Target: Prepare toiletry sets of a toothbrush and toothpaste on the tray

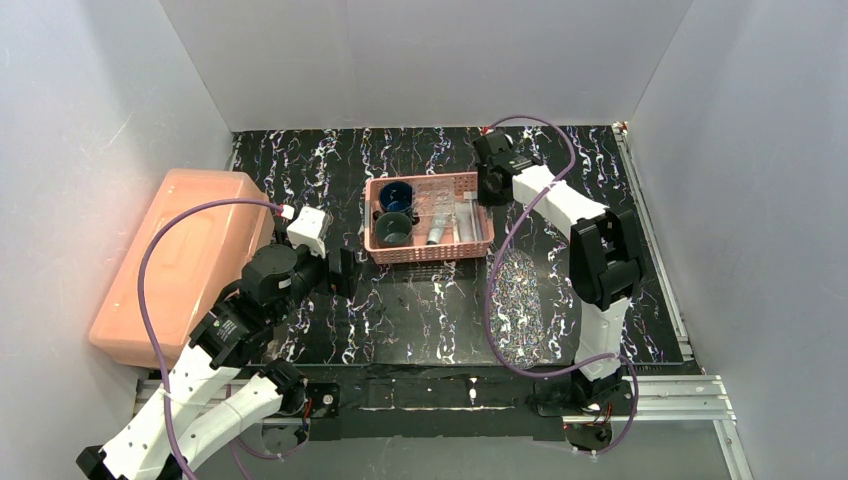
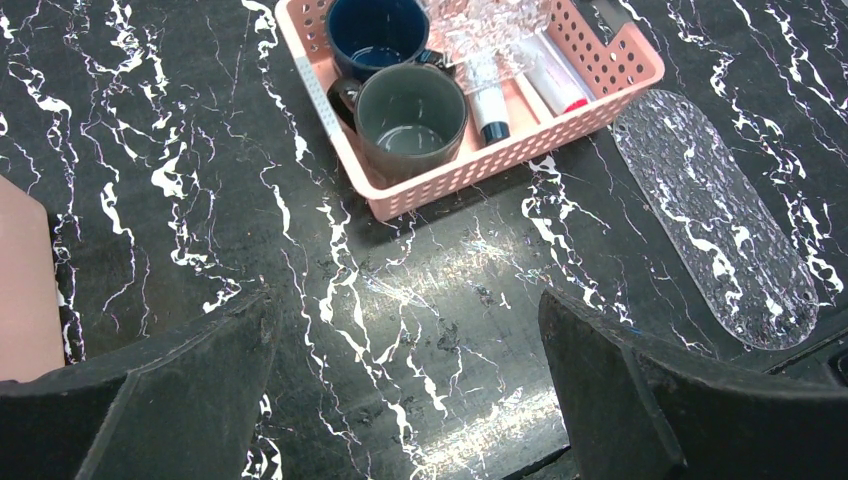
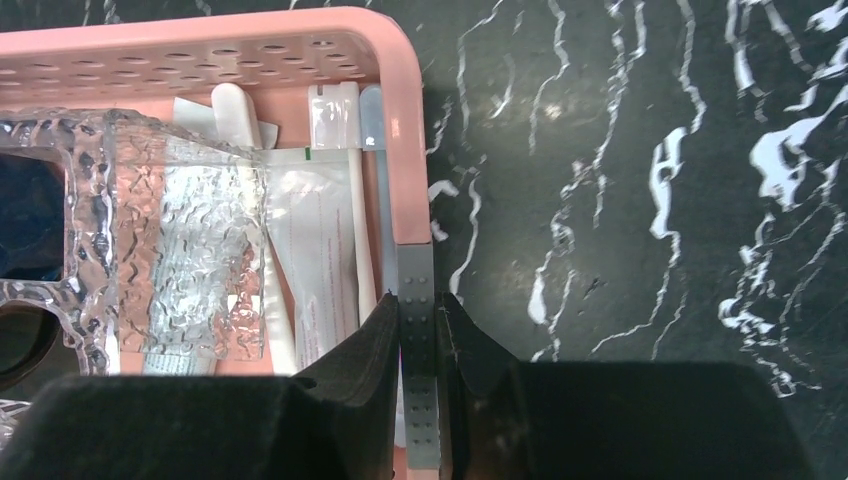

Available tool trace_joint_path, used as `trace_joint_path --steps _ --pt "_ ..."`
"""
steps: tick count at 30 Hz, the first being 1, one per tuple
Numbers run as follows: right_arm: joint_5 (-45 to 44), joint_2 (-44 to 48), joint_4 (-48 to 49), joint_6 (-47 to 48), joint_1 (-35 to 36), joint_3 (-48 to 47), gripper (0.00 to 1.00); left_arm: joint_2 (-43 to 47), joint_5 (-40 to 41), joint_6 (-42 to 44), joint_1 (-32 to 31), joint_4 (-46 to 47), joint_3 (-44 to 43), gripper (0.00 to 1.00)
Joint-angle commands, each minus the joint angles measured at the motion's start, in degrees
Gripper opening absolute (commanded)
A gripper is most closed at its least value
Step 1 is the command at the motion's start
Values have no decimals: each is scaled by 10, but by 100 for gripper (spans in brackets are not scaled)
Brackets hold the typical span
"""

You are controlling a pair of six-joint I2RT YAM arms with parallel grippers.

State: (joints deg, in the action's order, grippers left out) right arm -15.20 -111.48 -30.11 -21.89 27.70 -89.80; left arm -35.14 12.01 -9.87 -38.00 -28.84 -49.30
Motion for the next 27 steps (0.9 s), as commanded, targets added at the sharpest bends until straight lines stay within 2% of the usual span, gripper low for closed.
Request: trace_joint_path --steps 1,14,27 --pt "-45 -9 19 -5 -23 -61 1 -3 6 7 2 -6 -17 99" --pt "-30 -70 4 -4 -33 -127 1 0 8 8 4 -7 -15 99" --pt "5 -58 24 -2 -32 -81 1 0 9 7 5 -7 -17 99"
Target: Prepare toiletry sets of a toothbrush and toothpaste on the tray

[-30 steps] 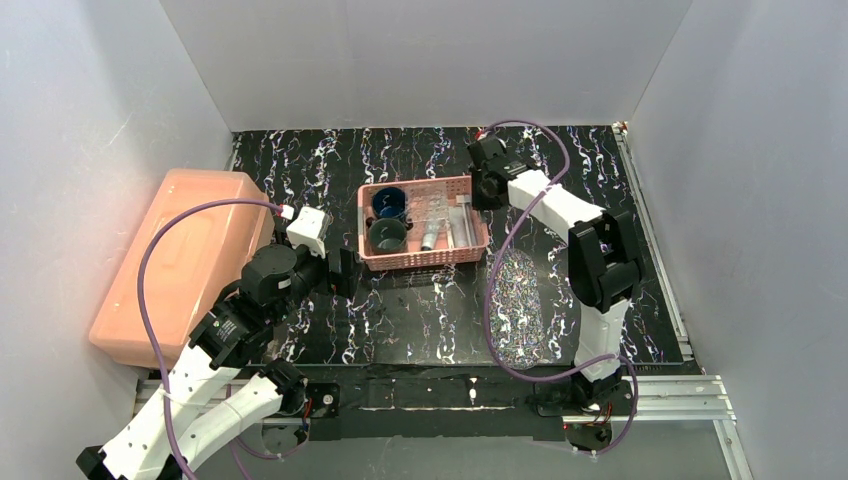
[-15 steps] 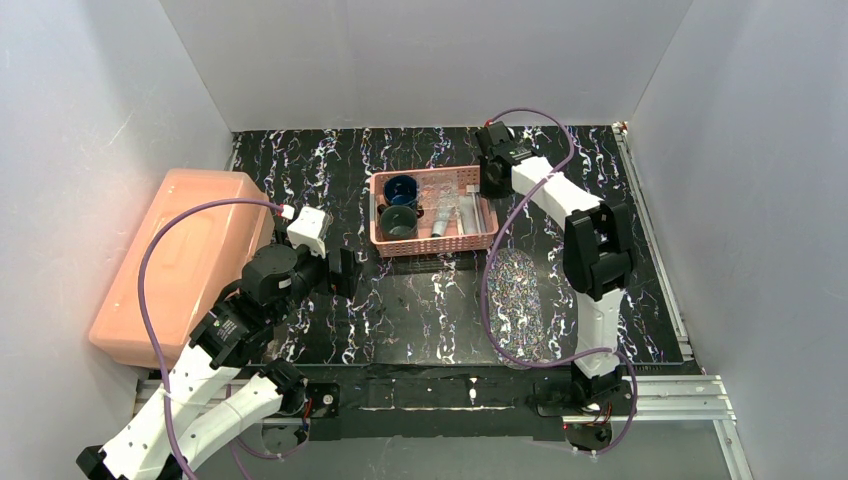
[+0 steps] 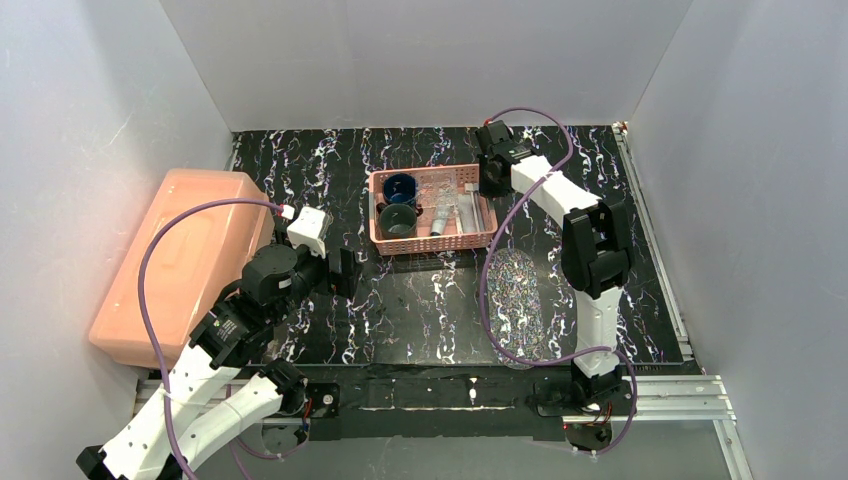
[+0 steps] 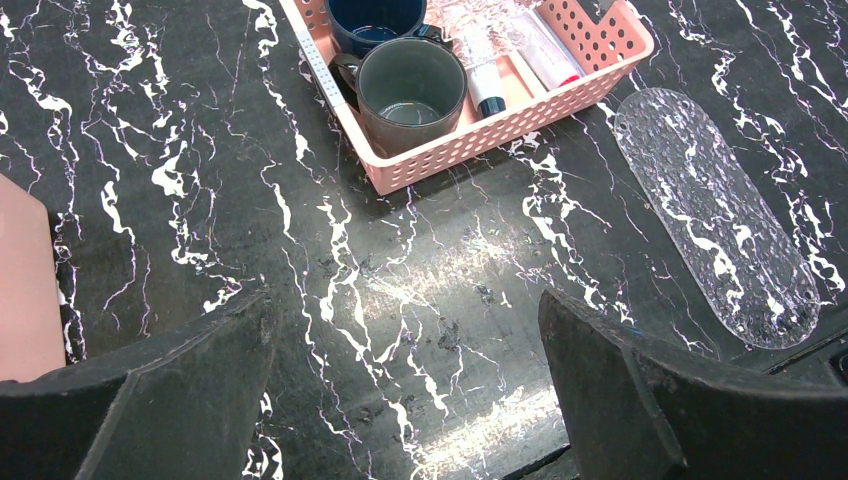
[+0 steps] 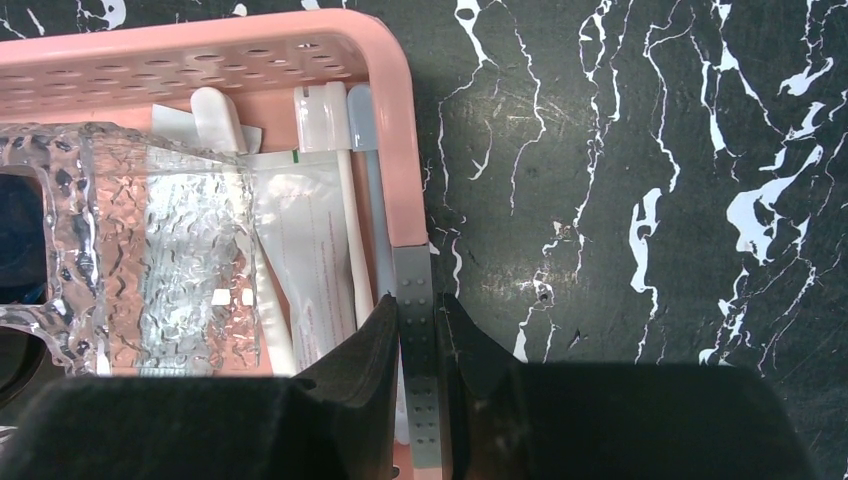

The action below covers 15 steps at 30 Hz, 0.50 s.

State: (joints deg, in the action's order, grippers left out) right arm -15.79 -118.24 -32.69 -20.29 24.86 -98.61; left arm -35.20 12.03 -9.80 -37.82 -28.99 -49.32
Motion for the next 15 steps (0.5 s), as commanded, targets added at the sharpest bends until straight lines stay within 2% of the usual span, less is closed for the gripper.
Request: trace_joint_path --steps 1,4,9,13,15 --pt "14 9 47 -15 -3 5 1 0 9 6 4 -5 -17 99" --pt "23 12 39 -9 -3 3 1 0 8 6 4 -5 -17 99" --pt "18 26 30 2 -3 8 21 2 7 5 4 -5 -16 99" --pt "14 42 18 7 -3 9 41 4 6 5 4 -5 -16 99" --pt "9 56 17 7 -3 17 46 5 6 4 4 -5 -15 99"
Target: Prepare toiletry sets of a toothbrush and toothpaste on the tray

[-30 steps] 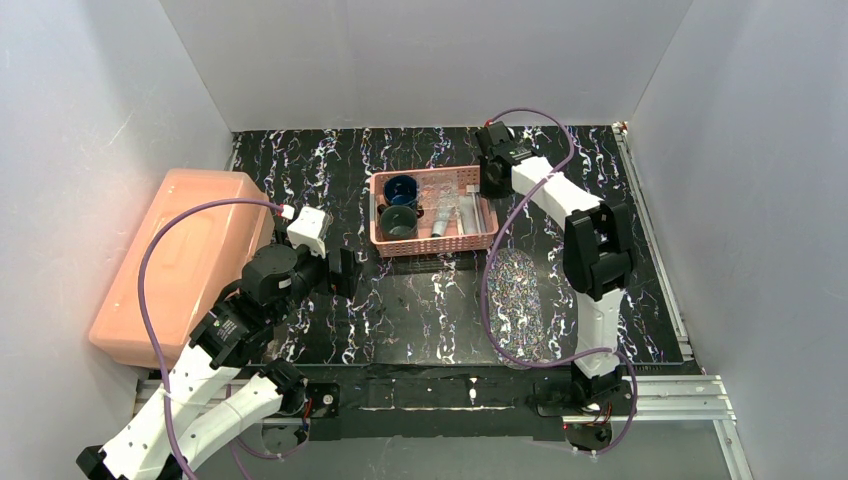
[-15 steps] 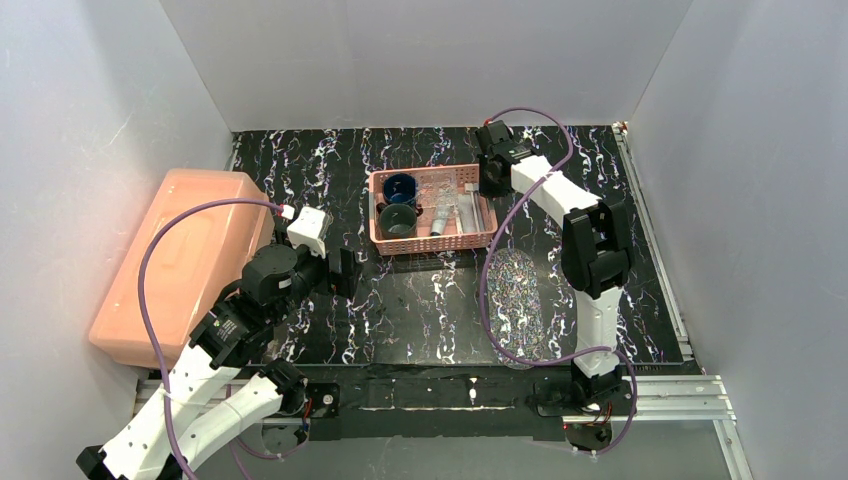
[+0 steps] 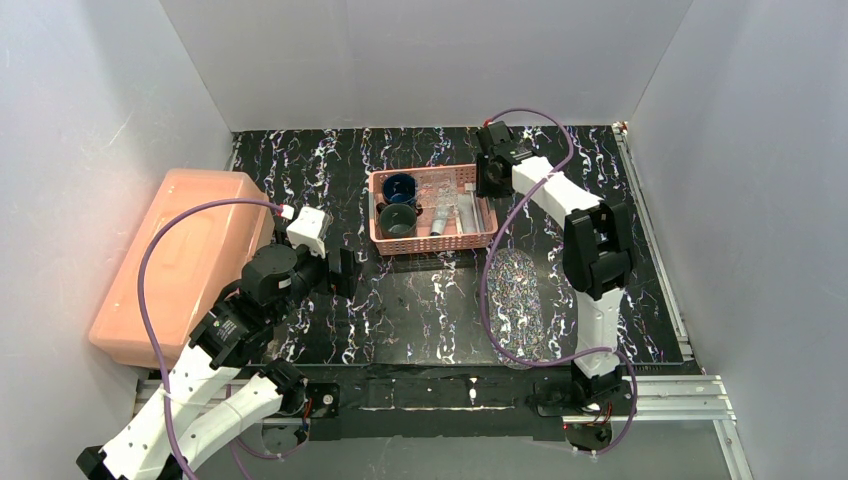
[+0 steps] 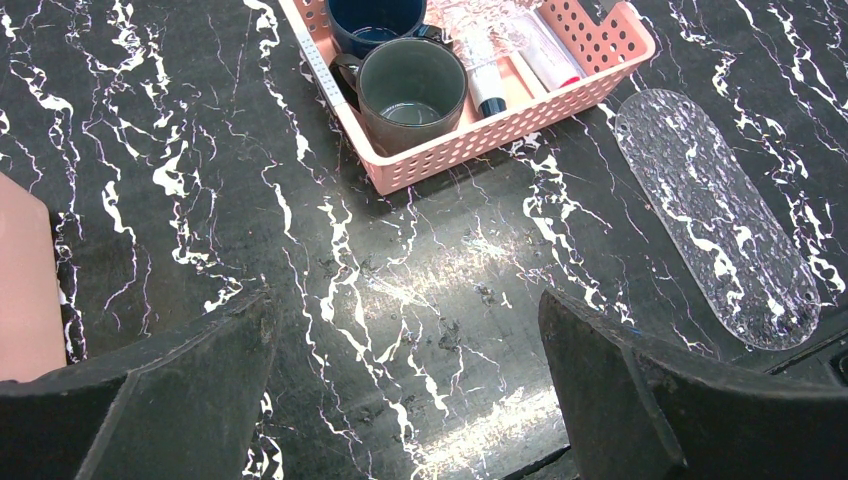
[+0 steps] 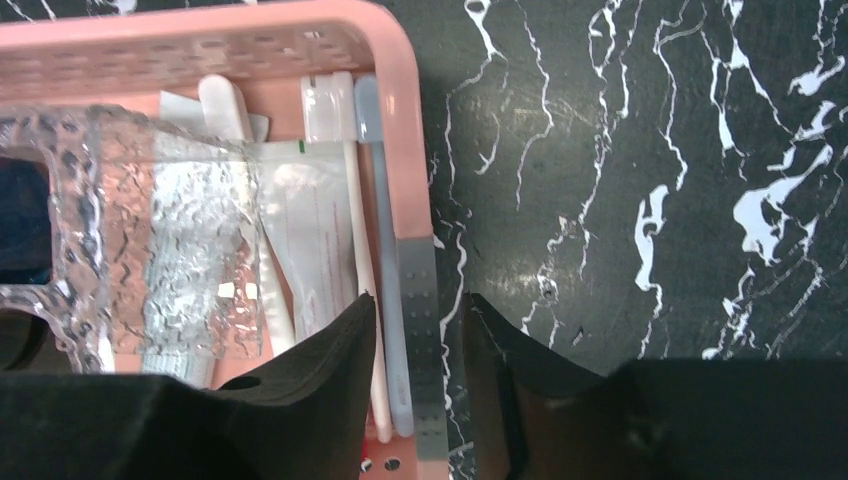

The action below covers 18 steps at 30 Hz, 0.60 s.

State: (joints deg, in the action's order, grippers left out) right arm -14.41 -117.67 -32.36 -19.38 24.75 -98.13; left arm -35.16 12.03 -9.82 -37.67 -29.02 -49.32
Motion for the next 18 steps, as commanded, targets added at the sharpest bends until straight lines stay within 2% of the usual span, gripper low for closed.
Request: trace_joint_path --steps 1,3,8,18 --pt "-8 58 14 -1 -2 17 49 4 6 4 2 -5 -15 99" --pt "-13 74 7 0 -2 24 53 4 4 4 2 -5 -15 99" --pt "-24 138 7 3 -2 76 55 7 0 3 3 -5 -16 99" --pt "2 325 4 -4 -2 257 57 14 -8 0 2 -5 -15 99"
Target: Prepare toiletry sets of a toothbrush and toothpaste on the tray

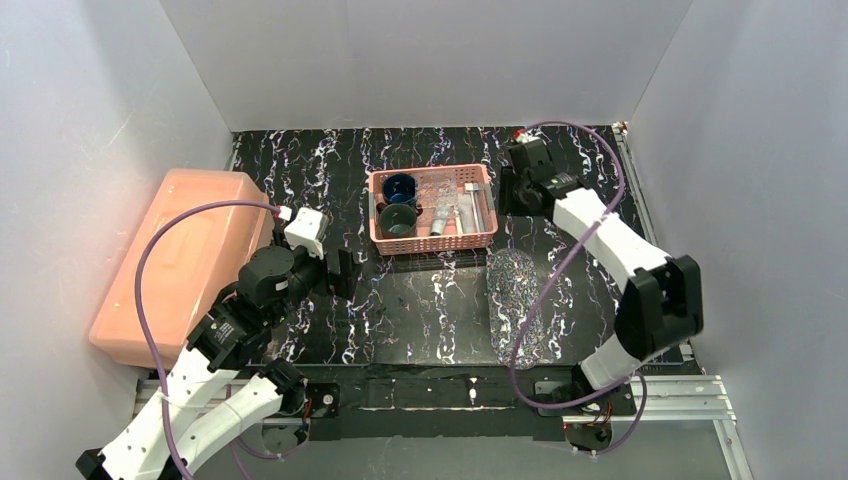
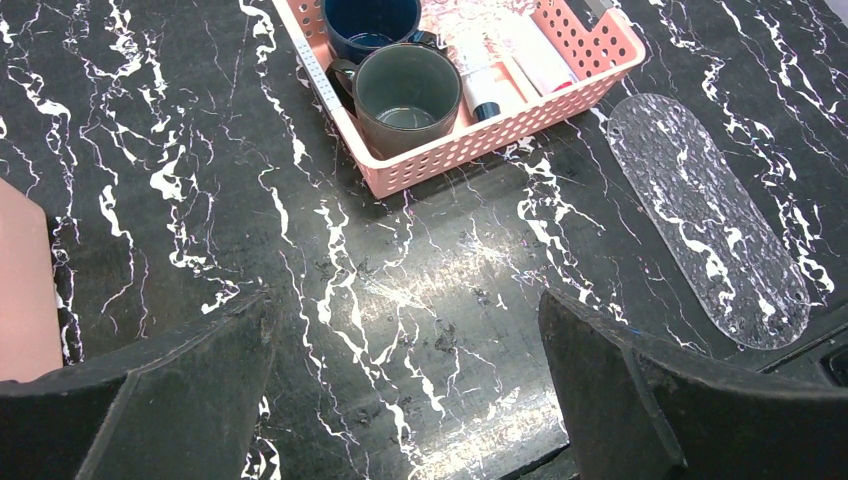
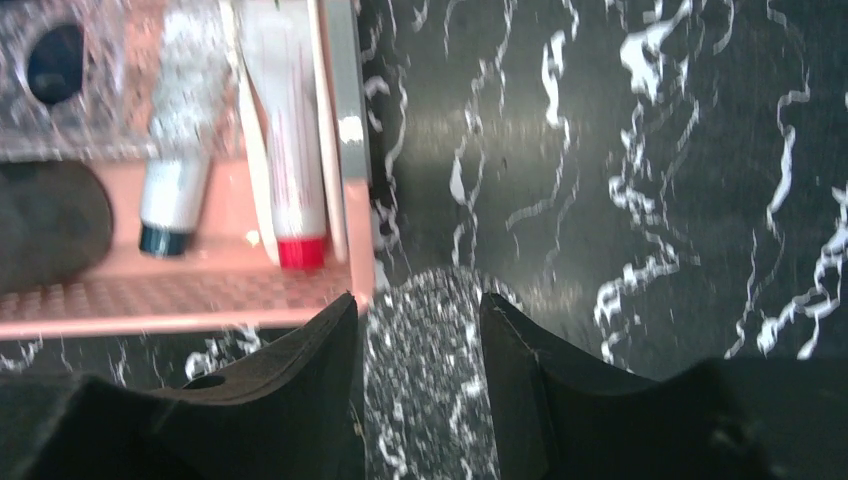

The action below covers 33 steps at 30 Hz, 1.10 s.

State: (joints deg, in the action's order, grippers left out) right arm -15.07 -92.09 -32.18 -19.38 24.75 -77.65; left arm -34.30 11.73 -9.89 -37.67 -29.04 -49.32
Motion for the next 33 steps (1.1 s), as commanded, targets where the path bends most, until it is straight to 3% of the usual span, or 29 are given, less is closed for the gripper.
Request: trace_joint_path --steps 1,15,19,33 --pt "15 87 1 -4 -2 70 57 6 -4 0 2 -5 -15 99" --pt "102 275 -46 -56 -2 257 60 6 7 0 2 -5 -14 99" --pt "146 296 -48 -76 1 298 60 4 6 -1 2 -6 -14 99" --pt "162 355 -57 -169 91 405 61 2 6 -1 2 -7 -15 99"
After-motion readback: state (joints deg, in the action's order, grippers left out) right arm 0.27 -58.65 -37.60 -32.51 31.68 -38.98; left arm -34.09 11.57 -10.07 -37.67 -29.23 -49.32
